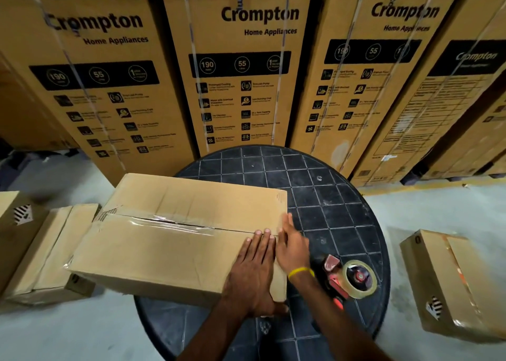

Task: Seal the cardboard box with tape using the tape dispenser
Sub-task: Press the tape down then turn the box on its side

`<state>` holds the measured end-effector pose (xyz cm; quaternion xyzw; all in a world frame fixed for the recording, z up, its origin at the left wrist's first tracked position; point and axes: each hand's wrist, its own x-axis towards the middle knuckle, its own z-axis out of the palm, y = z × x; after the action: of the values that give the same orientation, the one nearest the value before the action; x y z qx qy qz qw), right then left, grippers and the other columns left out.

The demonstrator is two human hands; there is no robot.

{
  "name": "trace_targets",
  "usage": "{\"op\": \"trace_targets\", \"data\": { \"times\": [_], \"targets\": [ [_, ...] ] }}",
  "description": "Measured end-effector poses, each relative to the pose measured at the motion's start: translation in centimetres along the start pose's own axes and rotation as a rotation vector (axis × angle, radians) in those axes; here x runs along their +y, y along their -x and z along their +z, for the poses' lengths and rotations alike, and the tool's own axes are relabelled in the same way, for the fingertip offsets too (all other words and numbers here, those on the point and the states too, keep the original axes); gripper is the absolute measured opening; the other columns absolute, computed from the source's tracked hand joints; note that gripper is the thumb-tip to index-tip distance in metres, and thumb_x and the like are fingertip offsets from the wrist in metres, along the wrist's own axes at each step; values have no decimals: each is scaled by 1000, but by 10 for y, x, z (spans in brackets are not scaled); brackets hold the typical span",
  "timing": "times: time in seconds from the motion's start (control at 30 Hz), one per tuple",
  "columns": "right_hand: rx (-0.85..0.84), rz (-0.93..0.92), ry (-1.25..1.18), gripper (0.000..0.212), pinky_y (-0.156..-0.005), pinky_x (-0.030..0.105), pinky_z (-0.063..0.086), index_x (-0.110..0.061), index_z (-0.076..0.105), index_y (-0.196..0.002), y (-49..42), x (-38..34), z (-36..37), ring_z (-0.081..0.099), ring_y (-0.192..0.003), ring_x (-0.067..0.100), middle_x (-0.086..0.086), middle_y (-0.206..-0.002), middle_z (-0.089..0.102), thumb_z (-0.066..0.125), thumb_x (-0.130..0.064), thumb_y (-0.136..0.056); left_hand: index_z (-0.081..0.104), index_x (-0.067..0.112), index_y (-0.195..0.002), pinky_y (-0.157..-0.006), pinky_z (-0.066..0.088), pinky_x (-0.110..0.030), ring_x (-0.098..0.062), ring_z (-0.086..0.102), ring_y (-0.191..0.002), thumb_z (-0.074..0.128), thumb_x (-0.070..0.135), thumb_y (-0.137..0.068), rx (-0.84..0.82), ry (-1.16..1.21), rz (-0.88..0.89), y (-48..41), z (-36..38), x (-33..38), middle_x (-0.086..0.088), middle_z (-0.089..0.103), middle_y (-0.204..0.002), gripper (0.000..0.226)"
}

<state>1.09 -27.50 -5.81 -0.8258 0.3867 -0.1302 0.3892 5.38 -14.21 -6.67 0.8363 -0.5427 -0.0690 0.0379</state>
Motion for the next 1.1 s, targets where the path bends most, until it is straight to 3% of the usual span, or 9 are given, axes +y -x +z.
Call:
{"op": "trace_targets", "data": {
  "times": [0.13,0.27,0.33,0.43,0.5,0.67,0.83,0.93,1.1],
  "targets": [
    [9,-49,-15,53,-106,25,44,-18,47,-152,72,16,-1,59,-131,25,0,-159,40,51,-10,-100,-6,4,-161,-125,-4,-45,-28,-19,-155,51,86,-66,41,87,19,0,2,0,-13,-18,-168,138],
    [-10,-57,67,68,-125,37,29,-15,54,-147,74,-4,-8,30,-154,22,-3,-162,36,47,-10,-80,-13,17,-162,-127,-6,-35,-10,-24,-153,66,61,-69,-16,372,-3,-5,-10,-15,2,-22,-168,129],
    [17,-90,-49,70,-126,38,27,-14,50,-150,64,-23,-7,31,-153,17,-1,-162,37,47,-15,-80,-13,18,-161,-127,-5,-36,-10,-26,-152,62,60,-71,-57,484,-19,-6,-18,-27,2,-24,-167,124],
    [-98,-124,-60,71,-128,32,15,-19,32,-158,51,-31,12,25,-155,15,0,-166,28,35,-51,-96,-9,14,-162,-127,-5,-40,-16,-24,-154,39,74,-80,-68,299,0,3,-18,-56,-1,-22,-167,112],
    [-112,-236,272,83,-128,33,3,-17,27,-160,48,-21,31,14,-158,21,1,-168,16,13,-68,-96,3,15,-163,-127,2,-41,-15,-12,-157,20,85,-88,21,148,2,16,-15,-87,0,-8,-170,105],
    [-36,-295,492,80,-129,42,8,-17,32,-159,49,-12,41,15,-158,25,6,-169,23,14,-64,-97,21,22,-162,-126,18,-42,-9,8,-156,1,73,-95,100,239,-165,42,-27,-164,7,11,-170,86],
    [-80,-277,565,85,-129,41,0,-21,17,-163,52,-20,36,2,-159,22,3,-172,9,11,-72,-94,17,22,-162,-127,12,-41,-12,10,-155,13,72,-99,163,247,-395,67,-40,-236,5,11,-168,81],
    [-148,-237,594,112,-130,43,-4,-20,1,-164,56,-31,28,-12,-158,22,4,-171,-9,15,-94,-81,14,27,-163,-126,4,-53,-20,6,-157,-1,80,-91,142,169,-462,81,-43,-281,7,9,-170,90],
    [-330,-238,684,177,-128,50,-9,-14,-22,-159,60,-42,17,-32,-152,30,13,-163,-34,38,-114,-26,9,40,-161,-113,-3,-76,-28,1,-157,12,73,-98,143,116,-588,84,-42,-299,18,4,-169,72]
  ]
}}
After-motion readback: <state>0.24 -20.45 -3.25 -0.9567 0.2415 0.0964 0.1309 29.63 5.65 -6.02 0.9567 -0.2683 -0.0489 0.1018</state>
